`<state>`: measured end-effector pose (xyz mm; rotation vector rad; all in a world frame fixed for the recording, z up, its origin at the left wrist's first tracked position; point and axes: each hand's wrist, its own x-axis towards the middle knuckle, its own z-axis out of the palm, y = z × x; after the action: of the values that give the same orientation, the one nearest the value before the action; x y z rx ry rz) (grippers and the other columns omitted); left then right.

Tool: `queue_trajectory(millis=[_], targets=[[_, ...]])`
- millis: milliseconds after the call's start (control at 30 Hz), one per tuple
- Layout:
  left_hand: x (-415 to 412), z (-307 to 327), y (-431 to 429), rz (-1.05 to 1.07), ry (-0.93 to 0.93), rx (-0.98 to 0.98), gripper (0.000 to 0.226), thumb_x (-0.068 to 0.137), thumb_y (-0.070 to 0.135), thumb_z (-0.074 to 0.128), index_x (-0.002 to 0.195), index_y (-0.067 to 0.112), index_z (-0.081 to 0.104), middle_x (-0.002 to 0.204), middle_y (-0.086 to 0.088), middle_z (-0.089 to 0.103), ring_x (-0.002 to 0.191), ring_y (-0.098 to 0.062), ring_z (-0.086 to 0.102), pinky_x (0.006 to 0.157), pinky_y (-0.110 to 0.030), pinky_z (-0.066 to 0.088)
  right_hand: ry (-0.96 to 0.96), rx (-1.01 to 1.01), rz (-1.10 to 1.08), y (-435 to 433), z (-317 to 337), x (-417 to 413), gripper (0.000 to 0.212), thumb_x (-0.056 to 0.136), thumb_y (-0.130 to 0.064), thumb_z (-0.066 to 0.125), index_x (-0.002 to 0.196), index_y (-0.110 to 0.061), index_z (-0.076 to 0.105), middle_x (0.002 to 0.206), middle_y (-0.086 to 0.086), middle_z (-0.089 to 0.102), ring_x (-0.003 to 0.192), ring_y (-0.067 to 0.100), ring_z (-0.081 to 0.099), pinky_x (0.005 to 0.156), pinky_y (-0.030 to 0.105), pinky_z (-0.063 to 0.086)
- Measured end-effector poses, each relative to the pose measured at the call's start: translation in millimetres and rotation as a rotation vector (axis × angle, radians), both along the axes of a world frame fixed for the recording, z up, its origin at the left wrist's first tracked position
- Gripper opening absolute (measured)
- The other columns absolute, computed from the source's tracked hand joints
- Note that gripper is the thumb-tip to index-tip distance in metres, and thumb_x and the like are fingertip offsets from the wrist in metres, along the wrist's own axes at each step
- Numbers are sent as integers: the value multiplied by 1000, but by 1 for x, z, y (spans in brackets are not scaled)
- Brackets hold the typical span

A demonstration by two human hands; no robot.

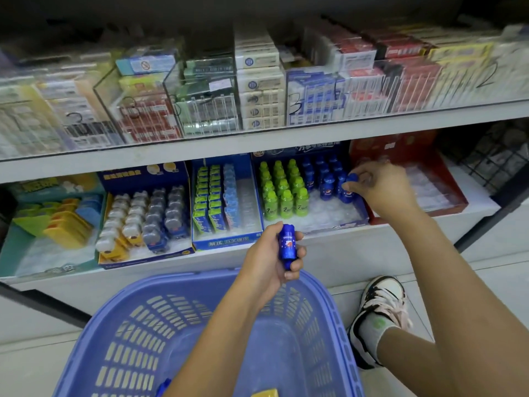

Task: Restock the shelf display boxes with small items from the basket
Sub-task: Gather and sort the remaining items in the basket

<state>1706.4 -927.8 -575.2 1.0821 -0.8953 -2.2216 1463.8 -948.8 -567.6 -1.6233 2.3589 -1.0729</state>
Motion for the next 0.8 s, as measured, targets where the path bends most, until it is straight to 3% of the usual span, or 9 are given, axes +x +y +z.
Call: queue_trajectory(millis=[233,367,467,533,633,733,800], targets=[[-2,-2,-1,-11,75,-15,40,96,23,25,100,2,58,66,-4,49,43,-10,38,39,-18,26,51,162,57,-5,9,-7,17,71,-27,80,81,-22,67,61,-17,54,60,7,51,63,27,44],[-2,-4,-2,0,112,-17,41,95,20,27,109,-1,59,71,-4,49,47,-9,41,42,-18,30,63,185,59,-1,8,-3,17,71,-24,80,81,-21,67,61,-15,53,56,0,47,50,15,33],[-2,-2,-2,2,123,-16,38,96,17,32,117,-2,58,74,-4,54,51,-11,47,45,-18,38,75,234,27,-3,9,5,21,72,-22,79,88,-17,68,77,-2,63,68,15,55,53,21,37],[-2,2,-2,15,126,-20,35,98,16,37,117,-2,59,77,-5,59,56,-11,53,49,-19,46,90,296,11,-3,13,9,22,73,-19,78,92,-15,67,94,8,67,82,24,60,65,27,45],[-1,5,-1,48,132,-33,28,97,15,43,113,-2,59,83,-7,69,69,-15,66,62,-22,56,100,212,19,6,18,15,37,71,-18,80,105,-13,66,102,11,64,91,24,58,74,28,44],[5,5,-3,51,146,-6,24,97,18,44,106,2,60,91,-9,73,81,-17,71,74,-26,57,-13,21,224,24,34,37,35,67,-17,83,98,-23,67,91,-2,60,69,0,50,63,10,38],[8,8,-4,73,193,31,24,98,18,42,102,3,60,91,-9,74,82,-18,72,76,-27,57,-160,89,476,35,45,61,34,65,-15,83,89,-32,65,91,-10,62,61,0,49,58,10,40]])
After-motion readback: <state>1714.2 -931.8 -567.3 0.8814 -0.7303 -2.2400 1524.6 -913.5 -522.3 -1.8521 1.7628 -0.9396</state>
